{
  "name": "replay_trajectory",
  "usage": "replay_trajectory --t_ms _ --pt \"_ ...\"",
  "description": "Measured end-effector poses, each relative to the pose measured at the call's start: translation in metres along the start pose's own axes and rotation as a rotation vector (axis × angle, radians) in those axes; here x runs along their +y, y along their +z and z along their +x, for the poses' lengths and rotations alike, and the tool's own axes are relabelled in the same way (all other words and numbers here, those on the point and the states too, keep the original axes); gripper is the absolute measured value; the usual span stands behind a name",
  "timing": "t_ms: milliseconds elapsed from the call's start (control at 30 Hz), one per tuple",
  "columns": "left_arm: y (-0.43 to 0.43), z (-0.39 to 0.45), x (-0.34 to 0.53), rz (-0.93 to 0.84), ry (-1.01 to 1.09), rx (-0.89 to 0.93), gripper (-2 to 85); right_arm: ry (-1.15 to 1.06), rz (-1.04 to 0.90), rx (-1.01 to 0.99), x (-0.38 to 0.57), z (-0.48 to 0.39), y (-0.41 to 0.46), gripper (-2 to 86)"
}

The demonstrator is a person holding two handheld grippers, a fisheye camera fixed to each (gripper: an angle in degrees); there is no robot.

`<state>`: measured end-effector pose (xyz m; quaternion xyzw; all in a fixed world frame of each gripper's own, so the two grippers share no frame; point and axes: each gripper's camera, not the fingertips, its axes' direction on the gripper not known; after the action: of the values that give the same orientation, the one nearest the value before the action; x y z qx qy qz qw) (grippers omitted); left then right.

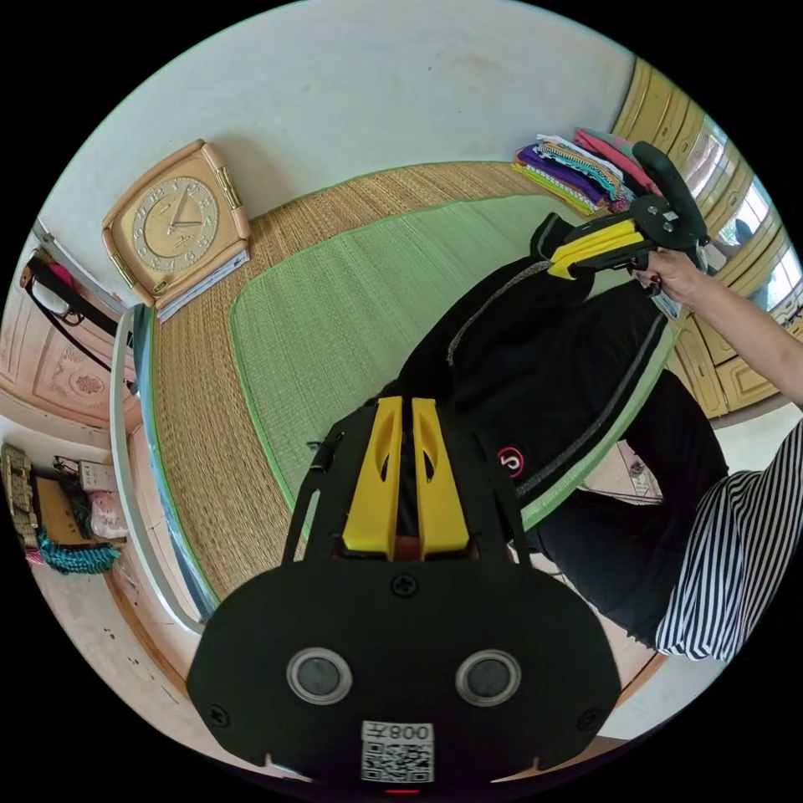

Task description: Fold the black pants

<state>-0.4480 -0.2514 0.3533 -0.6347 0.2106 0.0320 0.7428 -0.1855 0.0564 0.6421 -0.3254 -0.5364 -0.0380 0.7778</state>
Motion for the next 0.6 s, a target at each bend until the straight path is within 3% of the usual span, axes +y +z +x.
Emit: replay_trajectory --t_ms 600 --pt "0.043 0.04 0.125 -0.136 0.029 -0.001 1.6 -0.139 -0.173 0.004 0.094 -0.111 0.09 1.9"
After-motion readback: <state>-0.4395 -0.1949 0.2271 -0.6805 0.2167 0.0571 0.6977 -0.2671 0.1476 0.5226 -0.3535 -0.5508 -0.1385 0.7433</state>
